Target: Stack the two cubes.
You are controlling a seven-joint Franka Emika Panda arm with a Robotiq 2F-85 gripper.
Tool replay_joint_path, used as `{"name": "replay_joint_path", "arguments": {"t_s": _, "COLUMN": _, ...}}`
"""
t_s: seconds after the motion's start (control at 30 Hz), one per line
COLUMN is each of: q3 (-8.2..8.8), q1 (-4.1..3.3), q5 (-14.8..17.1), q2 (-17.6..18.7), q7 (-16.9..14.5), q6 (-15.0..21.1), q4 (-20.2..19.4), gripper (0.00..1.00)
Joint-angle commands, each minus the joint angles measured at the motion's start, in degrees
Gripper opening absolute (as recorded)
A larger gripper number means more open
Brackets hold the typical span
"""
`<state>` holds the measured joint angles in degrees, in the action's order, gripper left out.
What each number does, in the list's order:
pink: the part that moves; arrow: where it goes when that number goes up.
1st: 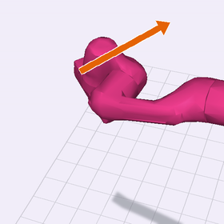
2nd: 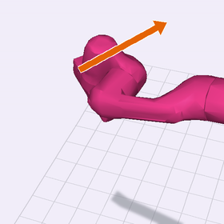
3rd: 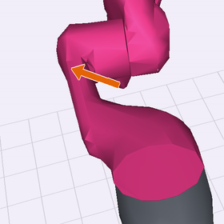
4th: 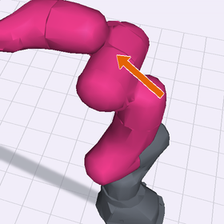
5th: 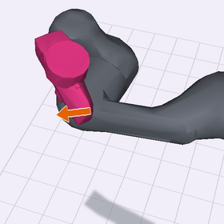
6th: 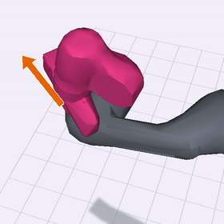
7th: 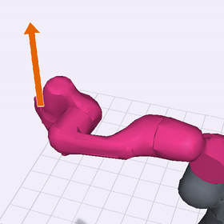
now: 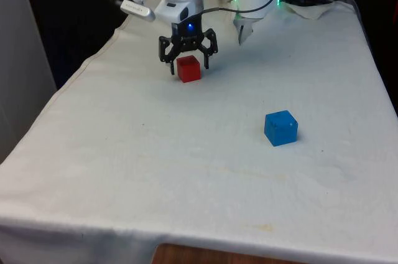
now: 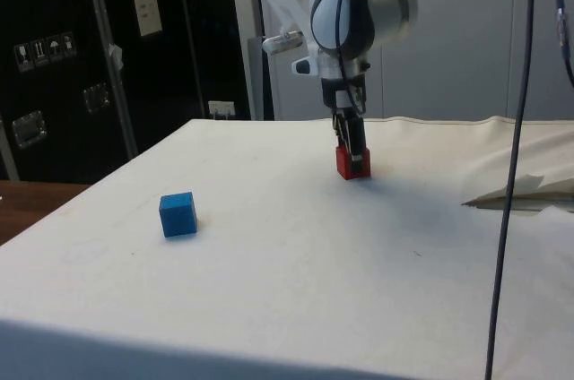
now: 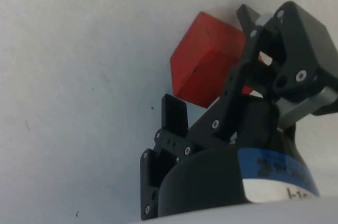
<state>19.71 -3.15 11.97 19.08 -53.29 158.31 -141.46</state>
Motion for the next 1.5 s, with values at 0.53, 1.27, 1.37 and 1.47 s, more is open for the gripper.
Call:
{"name": "replay_joint_path", "arguments": {"t_s": 0.53, "q3": -0.17, "q1": 0.17, "q5": 0.2, "q2": -0.3, "q7": -0.3, "q6": 0.5, "q4": -0.5, "gripper": 0.0}}
{"name": "replay_joint_path", "arguments": {"t_s": 1.27, "q3": 0.86, "q1": -0.4, "q5": -1.4, "q2": -4.6, "q7": 1.4, "q6": -8.5, "q4": 4.7, "gripper": 0.0}}
{"name": "replay_joint_path", "arguments": {"t_s": 1.37, "q3": 0.86, "q1": -0.4, "q5": -1.4, "q2": -5.0, "q7": 1.4, "q6": -9.9, "q4": 5.6, "gripper": 0.0}}
{"name": "replay_joint_path", "arguments": {"t_s": 1.47, "q3": 0.29, "q1": 0.0, "q5": -0.2, "q2": -5.3, "q7": 0.4, "q6": -10.5, "q4": 6.1, "gripper": 0.0}}
